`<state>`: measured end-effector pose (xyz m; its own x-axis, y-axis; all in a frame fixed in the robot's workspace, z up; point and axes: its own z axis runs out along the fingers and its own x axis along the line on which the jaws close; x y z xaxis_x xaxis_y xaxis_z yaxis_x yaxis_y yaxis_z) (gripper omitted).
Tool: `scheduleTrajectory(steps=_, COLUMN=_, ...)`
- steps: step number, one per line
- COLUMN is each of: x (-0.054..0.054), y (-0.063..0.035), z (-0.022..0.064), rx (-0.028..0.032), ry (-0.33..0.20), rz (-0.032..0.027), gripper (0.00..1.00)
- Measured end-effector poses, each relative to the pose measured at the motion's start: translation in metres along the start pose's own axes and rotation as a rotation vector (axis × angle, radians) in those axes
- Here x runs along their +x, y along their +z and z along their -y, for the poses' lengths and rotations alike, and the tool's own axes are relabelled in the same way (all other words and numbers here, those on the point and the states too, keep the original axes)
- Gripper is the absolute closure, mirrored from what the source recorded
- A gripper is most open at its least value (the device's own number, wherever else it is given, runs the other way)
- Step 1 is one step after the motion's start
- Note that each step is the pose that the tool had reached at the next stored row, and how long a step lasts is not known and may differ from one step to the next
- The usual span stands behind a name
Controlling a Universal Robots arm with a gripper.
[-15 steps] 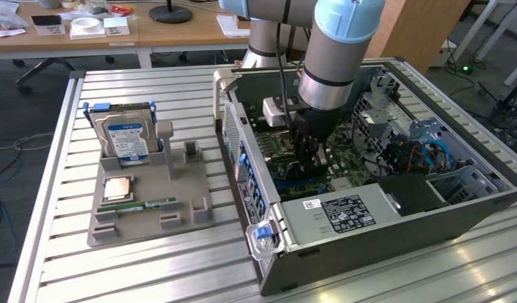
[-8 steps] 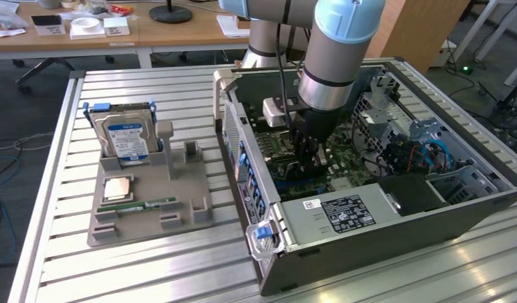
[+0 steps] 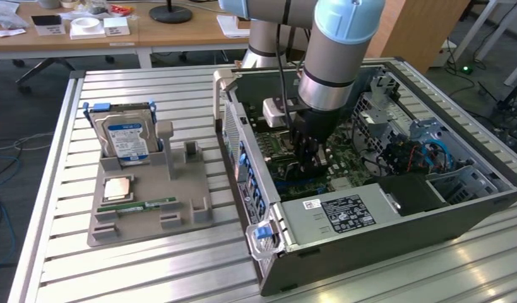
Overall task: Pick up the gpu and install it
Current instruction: 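Insert the gpu into the slot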
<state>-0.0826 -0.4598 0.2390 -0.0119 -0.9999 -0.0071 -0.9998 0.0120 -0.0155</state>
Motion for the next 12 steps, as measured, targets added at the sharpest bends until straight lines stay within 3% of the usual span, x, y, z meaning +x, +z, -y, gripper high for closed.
scheduleTrajectory(steps=12, x=0.0000, y=0.0009, z=0.0000, rx=0.0001, ry=0.000, rz=0.0001, gripper=0.74)
